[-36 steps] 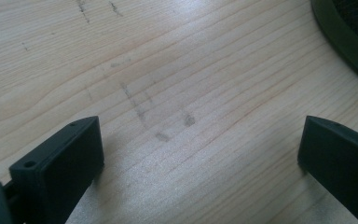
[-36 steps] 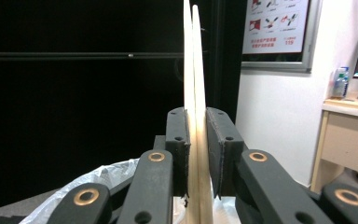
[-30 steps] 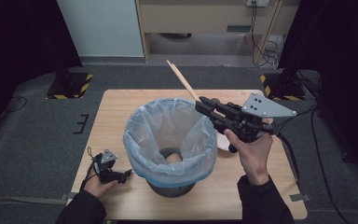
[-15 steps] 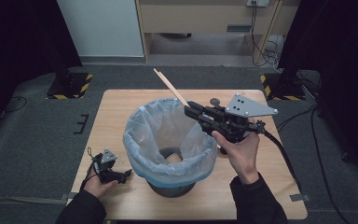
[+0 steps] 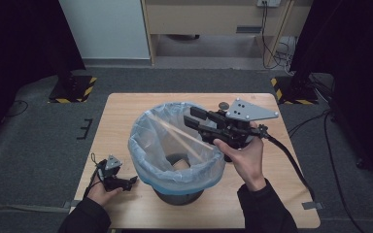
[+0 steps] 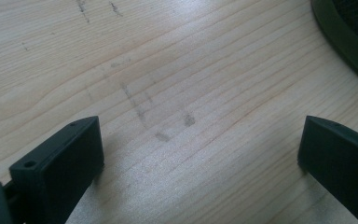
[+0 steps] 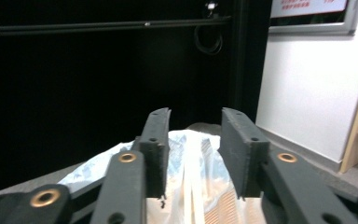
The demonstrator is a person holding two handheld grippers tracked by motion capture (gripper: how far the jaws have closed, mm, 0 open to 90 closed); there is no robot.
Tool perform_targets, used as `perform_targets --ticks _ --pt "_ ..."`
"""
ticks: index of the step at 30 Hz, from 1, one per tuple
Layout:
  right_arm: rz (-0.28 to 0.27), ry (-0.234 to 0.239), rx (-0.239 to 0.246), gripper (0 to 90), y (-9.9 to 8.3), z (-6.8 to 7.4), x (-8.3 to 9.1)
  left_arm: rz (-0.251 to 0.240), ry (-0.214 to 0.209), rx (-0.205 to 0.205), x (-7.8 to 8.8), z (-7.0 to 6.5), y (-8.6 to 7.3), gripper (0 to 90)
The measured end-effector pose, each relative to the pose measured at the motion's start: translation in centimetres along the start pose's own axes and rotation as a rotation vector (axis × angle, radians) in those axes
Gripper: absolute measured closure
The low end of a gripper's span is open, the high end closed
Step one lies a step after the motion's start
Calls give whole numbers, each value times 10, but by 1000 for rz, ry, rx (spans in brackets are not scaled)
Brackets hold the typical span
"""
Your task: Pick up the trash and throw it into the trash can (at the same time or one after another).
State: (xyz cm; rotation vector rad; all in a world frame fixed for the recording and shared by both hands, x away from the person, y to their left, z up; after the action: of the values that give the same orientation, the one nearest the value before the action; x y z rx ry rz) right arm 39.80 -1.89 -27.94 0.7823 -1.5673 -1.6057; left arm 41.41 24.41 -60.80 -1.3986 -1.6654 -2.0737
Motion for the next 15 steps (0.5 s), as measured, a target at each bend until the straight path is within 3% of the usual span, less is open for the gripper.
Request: perform_targets --ticks 9,15 --pt "-52 -68 11 499 18 -15 19 0 0 0 0 0 0 0" --pt "-56 -164 57 407 27 -33 35 -1 1 0 0 0 0 0"
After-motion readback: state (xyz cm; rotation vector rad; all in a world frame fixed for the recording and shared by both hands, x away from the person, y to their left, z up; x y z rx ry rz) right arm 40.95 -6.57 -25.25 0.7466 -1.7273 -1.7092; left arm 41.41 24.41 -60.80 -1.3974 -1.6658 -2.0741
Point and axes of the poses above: each handheld gripper's, and its own axes: x roughly backward along the jaws, y roughly out of its top, z roughly to its left, the point moved 10 cm from there along -x, roughly forward along the jaws, and after that the axes turned 3 degrees about -y, right-handed, at the moved point
